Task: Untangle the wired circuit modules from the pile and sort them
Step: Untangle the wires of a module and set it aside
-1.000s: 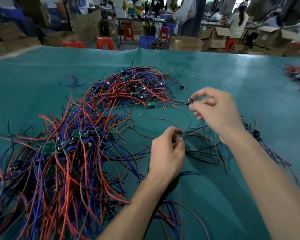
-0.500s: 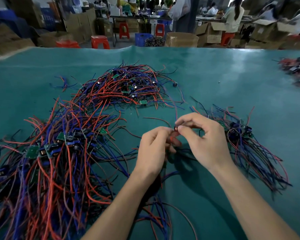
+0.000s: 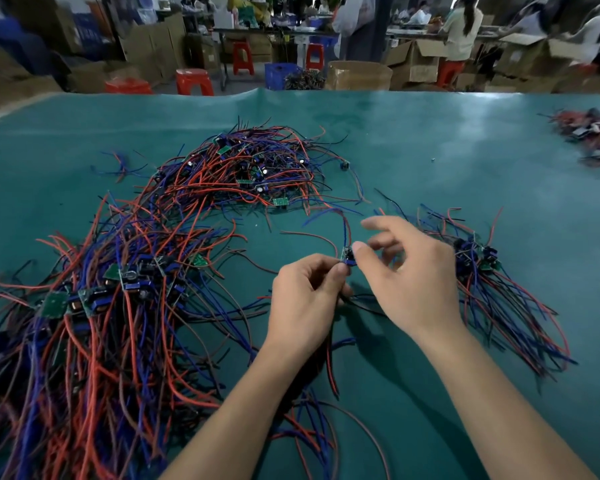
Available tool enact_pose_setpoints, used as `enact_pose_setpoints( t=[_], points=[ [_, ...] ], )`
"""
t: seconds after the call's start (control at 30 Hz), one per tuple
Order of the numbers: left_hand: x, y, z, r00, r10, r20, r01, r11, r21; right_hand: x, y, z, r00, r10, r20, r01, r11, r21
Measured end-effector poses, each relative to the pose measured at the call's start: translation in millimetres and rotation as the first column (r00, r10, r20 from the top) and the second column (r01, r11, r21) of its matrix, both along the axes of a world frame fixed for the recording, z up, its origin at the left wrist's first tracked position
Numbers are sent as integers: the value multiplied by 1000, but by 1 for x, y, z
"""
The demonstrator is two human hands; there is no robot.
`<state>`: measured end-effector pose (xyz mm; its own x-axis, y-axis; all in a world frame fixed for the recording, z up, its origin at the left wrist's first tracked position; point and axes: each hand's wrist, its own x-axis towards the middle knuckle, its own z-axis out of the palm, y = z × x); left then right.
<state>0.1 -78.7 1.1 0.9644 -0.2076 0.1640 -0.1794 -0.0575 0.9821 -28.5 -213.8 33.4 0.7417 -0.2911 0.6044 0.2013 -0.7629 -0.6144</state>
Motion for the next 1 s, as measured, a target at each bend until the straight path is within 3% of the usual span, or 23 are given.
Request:
enact_pose_setpoints(
  t=[0.1,0.27,0.33,0.43,0.6,0.73,0.87,0.93,1.0],
  points=[
    [0,0,0,998,-14,53,12,1000,28,6,-1,-5,972,204,-113,-152,922,357],
    [-3,-2,0,995,-69,68,65,996,56,7,-19,-5,919,381,-100,-285,820,497],
    [-3,-2,0,994,-81,68,77,995,68,9,-29,-6,940,332,-80,-253,834,490],
    [-5,-3,2,991,-111,79,102,988,114,10,-40,-7,986,161,-49,-134,927,351],
    [-6,-3,3,986,-145,88,128,977,170,10,-61,-3,986,-125,107,86,946,313],
    [-7,-3,2,984,-149,98,127,972,199,10,-78,1,924,-311,223,195,884,424],
    [-3,-3,0,997,-16,81,6,993,117,4,-97,5,792,-574,207,351,706,615],
    [-1,-2,1,997,54,54,-57,997,52,3,-94,6,842,-518,151,353,740,572],
    [-1,-3,1,997,64,32,-65,998,19,6,-72,4,965,-261,27,221,863,455]
  ],
)
